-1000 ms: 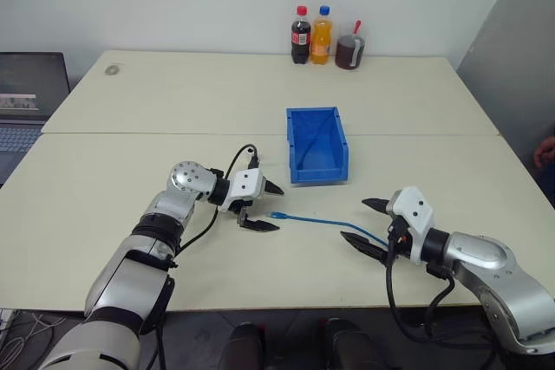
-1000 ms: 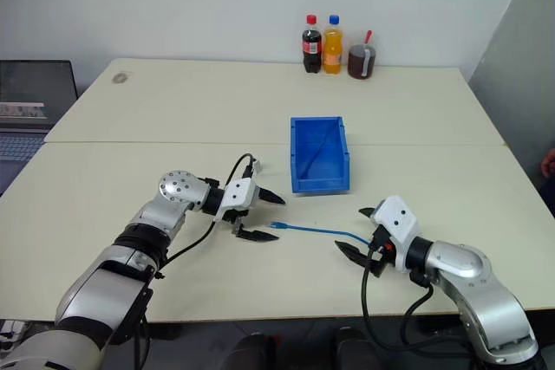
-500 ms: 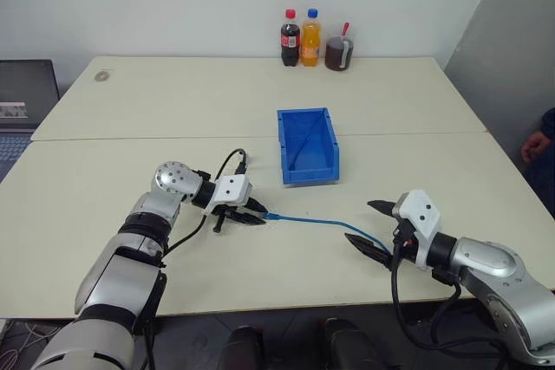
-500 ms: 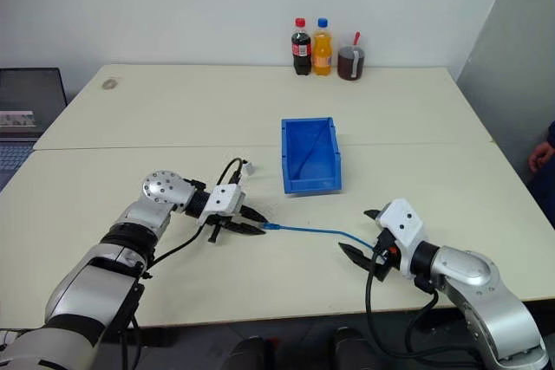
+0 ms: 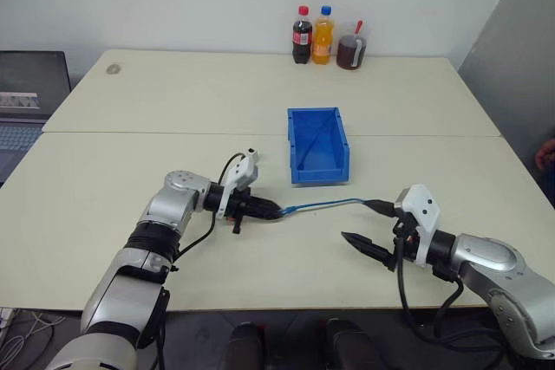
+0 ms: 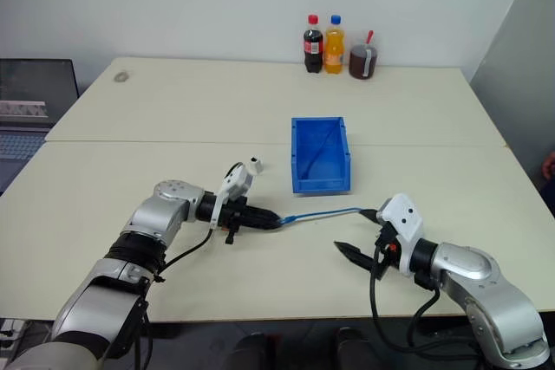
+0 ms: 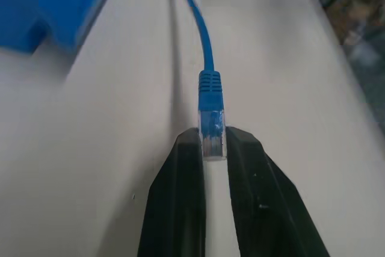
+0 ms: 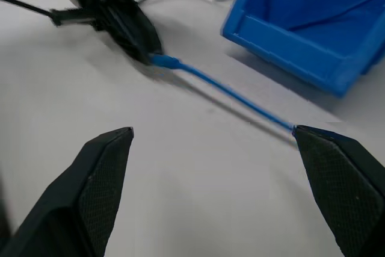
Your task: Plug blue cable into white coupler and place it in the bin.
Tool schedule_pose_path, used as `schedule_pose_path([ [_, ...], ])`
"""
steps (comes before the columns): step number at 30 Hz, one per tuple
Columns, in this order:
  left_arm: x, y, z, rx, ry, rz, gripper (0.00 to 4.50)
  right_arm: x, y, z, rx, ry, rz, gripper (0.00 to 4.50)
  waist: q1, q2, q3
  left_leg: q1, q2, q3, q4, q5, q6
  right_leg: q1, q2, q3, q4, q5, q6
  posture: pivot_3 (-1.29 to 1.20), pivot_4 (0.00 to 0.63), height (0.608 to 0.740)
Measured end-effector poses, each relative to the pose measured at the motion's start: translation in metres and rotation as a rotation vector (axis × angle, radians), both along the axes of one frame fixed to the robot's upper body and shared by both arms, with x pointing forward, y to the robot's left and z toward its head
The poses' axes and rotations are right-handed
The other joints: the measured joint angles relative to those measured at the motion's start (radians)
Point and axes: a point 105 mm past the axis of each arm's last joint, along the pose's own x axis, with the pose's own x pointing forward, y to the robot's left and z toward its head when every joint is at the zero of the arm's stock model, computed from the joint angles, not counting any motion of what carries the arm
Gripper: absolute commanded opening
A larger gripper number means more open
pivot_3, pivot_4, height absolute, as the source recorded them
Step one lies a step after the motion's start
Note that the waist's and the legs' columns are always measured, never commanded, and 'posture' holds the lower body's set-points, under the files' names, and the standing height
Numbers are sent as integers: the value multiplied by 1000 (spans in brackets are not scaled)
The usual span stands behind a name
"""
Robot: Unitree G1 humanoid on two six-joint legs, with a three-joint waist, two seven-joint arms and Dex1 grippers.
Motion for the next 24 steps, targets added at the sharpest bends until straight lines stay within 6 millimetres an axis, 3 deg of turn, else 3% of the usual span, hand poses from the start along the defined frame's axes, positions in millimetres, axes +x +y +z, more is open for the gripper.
schedule_pose_path([
  [3, -21, -17, 40, -129, 128, -21, 227, -22, 9, 0, 126, 181, 85, 4500, 3, 0, 0, -1, 0, -1, 0, 0, 0, -1, 0, -1, 0, 0, 0, 0, 150, 740],
  [5, -30, -24, 51, -181, 202, -10, 227, -30, 12, -4, 151, 256, 107, 4500, 2, 1, 0, 1, -2, 0, 0, 0, 0, -1, 1, -1, 1, 0, 0, 0, 150, 740],
  [13, -64, -27, 48, -191, 376, -33, 227, -16, 23, 19, 388, 381, 106, 4500, -13, 0, 1, 5, -2, 1, 0, 1, 1, -1, 3, 2, 6, 0, 0, 0, 150, 740],
  [17, -67, -24, 50, -192, 391, -24, 227, -19, 24, 36, 467, 428, 128, 4500, -13, 0, 1, 4, -2, 1, 0, 1, 1, -1, 3, 2, 5, 0, -1, 0, 150, 740],
  [24, -69, -25, 49, -193, 393, -20, 227, -15, 29, 45, 501, 458, 104, 4500, -10, 0, 1, 3, -2, 2, -1, 1, 1, -2, 3, 3, 2, 0, -1, 0, 150, 740],
])
